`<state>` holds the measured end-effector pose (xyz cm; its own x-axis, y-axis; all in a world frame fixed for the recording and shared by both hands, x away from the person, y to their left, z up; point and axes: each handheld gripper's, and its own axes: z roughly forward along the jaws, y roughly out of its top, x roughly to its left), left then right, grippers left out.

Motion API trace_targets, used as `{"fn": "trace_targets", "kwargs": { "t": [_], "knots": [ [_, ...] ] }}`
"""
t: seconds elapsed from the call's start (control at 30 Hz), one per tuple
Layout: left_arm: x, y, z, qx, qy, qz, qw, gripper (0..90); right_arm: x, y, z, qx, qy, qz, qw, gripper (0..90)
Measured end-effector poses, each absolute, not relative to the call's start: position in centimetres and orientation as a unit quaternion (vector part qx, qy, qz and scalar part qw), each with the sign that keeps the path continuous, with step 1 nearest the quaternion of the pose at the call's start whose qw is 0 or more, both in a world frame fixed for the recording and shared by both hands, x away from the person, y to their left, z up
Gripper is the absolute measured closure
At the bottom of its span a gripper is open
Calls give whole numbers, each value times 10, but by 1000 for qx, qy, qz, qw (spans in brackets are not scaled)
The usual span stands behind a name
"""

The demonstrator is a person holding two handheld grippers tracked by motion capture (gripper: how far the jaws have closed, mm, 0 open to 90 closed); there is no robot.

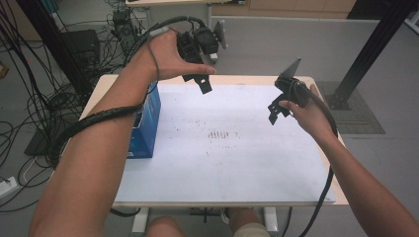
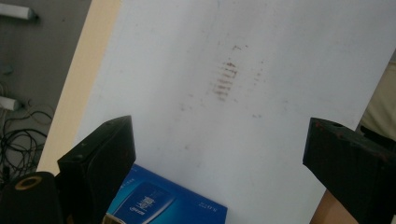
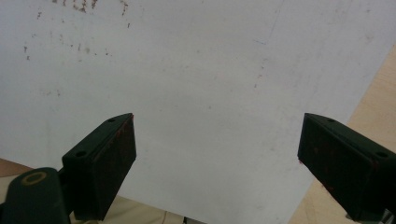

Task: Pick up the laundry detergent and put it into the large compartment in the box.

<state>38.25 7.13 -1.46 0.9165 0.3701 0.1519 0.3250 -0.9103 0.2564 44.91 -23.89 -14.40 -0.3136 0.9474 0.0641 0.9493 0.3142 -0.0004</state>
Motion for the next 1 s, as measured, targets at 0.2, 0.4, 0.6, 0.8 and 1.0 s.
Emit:
{"fn": "trace_targets", "kwargs": {
  "t": [0.2,0.4,0.6,0.8,1.0],
  "knots": [
    [384,68,-22,973,175,95,116,97,449,-239,-145,-584,-811,-20,28,110],
    [385,63,-28,974,170,92,116,97,449,-239,-145,-585,-811,-20,29,110],
    [386,59,-31,975,168,90,116,97,449,-240,-145,-585,-810,-21,29,110],
    [387,59,-34,975,165,90,118,101,451,-240,-149,-585,-811,-18,31,110],
    [387,59,-35,975,165,87,119,101,452,-240,-150,-584,-811,-18,33,110]
  ]
}}
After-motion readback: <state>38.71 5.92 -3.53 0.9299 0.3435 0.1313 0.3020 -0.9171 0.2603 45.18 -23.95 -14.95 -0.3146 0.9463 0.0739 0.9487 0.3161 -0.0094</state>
